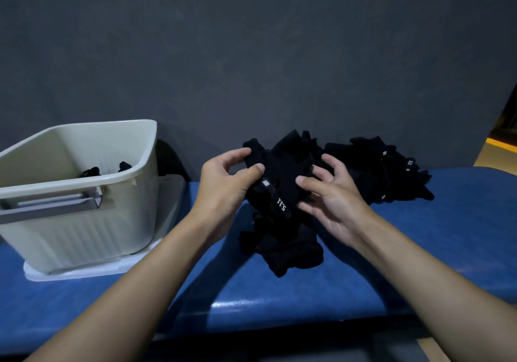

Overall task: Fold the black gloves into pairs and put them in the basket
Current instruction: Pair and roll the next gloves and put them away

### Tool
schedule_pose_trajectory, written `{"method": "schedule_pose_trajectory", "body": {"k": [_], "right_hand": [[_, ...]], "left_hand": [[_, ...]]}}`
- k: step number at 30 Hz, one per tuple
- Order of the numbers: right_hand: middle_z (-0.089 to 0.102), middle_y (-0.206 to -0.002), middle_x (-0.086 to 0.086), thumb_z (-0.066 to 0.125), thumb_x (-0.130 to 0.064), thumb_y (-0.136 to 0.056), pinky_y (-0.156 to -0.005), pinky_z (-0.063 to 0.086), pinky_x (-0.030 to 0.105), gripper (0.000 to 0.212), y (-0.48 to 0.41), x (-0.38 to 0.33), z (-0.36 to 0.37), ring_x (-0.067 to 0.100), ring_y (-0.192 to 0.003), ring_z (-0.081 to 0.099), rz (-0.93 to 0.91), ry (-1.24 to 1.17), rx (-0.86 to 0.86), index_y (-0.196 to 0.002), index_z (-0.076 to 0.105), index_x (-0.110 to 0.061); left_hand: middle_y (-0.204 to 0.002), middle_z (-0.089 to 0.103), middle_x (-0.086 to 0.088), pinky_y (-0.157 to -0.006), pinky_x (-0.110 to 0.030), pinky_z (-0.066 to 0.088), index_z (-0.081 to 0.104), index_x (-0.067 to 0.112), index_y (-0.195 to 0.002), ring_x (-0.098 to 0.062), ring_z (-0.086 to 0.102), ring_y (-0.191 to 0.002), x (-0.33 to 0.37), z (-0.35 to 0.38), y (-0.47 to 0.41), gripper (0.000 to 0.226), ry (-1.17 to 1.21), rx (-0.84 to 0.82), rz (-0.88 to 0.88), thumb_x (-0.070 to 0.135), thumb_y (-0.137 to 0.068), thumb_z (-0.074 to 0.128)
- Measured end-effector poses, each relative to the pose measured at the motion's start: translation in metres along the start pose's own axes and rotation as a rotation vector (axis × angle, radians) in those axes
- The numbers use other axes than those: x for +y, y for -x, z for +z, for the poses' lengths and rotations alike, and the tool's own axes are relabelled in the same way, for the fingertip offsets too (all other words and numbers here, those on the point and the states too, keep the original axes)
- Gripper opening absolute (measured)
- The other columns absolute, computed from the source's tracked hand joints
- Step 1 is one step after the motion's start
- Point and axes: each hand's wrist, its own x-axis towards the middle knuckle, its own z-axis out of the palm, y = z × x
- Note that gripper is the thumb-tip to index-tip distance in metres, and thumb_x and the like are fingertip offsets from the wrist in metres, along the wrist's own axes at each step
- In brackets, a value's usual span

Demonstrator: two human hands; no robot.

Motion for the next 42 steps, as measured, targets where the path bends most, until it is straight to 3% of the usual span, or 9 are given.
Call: {"method": "schedule_pose_trajectory", "body": {"k": [5, 9, 12, 15, 19, 28, 35, 38, 42], "right_hand": [[0.055, -0.131, 0.003, 0.065, 0.011, -0.084, -0.077, 0.060, 0.043, 0.073, -0.001, 0.002, -0.003, 0.021, -0.102, 0.067, -0.085, 0.244, 0.084, -0.140, 0.033, -0.023], [0.053, -0.130, 0.003, 0.071, 0.002, -0.082, -0.074, 0.056, 0.034, 0.069, -0.008, -0.002, -0.009, 0.023, -0.109, 0.061, -0.044, 0.500, 0.096, -0.136, 0.036, -0.024], [0.048, -0.134, 0.003, 0.075, -0.007, -0.081, -0.086, 0.054, 0.034, 0.065, -0.011, 0.001, -0.011, 0.019, -0.112, 0.056, -0.036, 0.703, 0.063, -0.134, 0.040, -0.023], [0.042, -0.141, -0.003, 0.071, -0.017, -0.086, -0.083, 0.049, 0.026, 0.060, -0.007, 0.004, -0.011, 0.014, -0.112, 0.050, -0.091, 0.899, 0.037, -0.138, 0.041, -0.022], [0.044, -0.142, -0.003, 0.065, -0.027, -0.091, -0.086, 0.047, 0.029, 0.054, -0.001, 0.006, -0.014, 0.014, -0.102, 0.059, -0.159, 1.043, 0.034, -0.140, 0.042, -0.022], [0.063, -0.109, -0.015, 0.083, -0.024, -0.075, -0.084, 0.036, 0.003, 0.034, 0.031, 0.013, -0.035, -0.007, -0.105, 0.053, -0.220, 0.998, -0.220, -0.105, 0.067, -0.030], [0.062, -0.106, -0.014, 0.082, -0.016, -0.076, -0.089, 0.043, 0.015, 0.039, 0.030, 0.021, -0.043, -0.003, -0.104, 0.054, -0.208, 1.012, -0.266, -0.107, 0.066, -0.031], [0.065, -0.102, -0.013, 0.080, -0.016, -0.078, -0.083, 0.042, 0.009, 0.032, 0.027, 0.026, -0.045, -0.005, -0.097, 0.057, -0.249, 1.033, -0.238, -0.101, 0.066, -0.034], [0.068, -0.094, -0.011, 0.074, -0.015, -0.085, -0.089, 0.049, 0.025, 0.014, 0.024, 0.028, -0.046, 0.004, -0.095, 0.063, -0.330, 0.949, -0.202, -0.094, 0.073, -0.025]], "left_hand": [[-0.105, 0.070, -0.003, -0.069, -0.031, 0.057, 0.064, 0.010, -0.120, -0.016, 0.071, -0.078, -0.010, -0.004, 0.000, 0.035, -0.195, 0.038, -0.081, 0.012, -0.087, 0.075], [-0.076, 0.064, -0.013, -0.061, -0.026, 0.057, 0.068, -0.004, -0.093, -0.016, 0.059, -0.060, -0.013, -0.012, 0.003, 0.010, -0.314, -0.029, -0.161, 0.004, -0.088, 0.072], [-0.071, 0.064, -0.014, -0.060, -0.026, 0.059, 0.067, -0.012, -0.090, -0.016, 0.064, -0.057, -0.018, -0.018, 0.004, 0.018, -0.426, -0.088, -0.245, 0.005, -0.088, 0.072], [-0.069, 0.069, -0.005, -0.078, -0.040, 0.061, 0.070, 0.003, -0.089, -0.017, 0.064, -0.060, -0.026, -0.025, 0.004, 0.022, -0.681, -0.144, -0.256, 0.024, -0.087, 0.075], [-0.077, 0.065, 0.008, -0.071, -0.031, 0.050, 0.065, 0.025, -0.098, -0.006, 0.060, -0.068, -0.020, -0.027, 0.013, 0.023, -0.977, -0.214, -0.099, 0.042, -0.085, 0.074], [-0.087, 0.065, 0.009, -0.065, -0.013, 0.045, 0.068, 0.025, -0.106, 0.000, 0.058, -0.069, -0.024, -0.027, 0.016, 0.033, -1.029, -0.431, 0.011, 0.028, -0.077, 0.083], [-0.077, 0.069, 0.008, -0.061, -0.013, 0.043, 0.072, 0.022, -0.087, -0.003, 0.062, -0.071, -0.025, -0.023, 0.018, 0.006, -1.049, -0.354, 0.113, 0.027, -0.085, 0.075], [-0.074, 0.069, 0.008, -0.059, -0.011, 0.041, 0.071, 0.022, -0.077, -0.001, 0.060, -0.071, -0.027, -0.021, 0.021, 0.011, -1.060, -0.312, 0.153, 0.026, -0.087, 0.071], [-0.077, 0.066, 0.011, -0.062, -0.011, 0.043, 0.068, 0.024, -0.076, -0.001, 0.060, -0.072, -0.029, -0.016, 0.023, 0.012, -0.993, -0.216, 0.218, 0.025, -0.088, 0.069]]}}
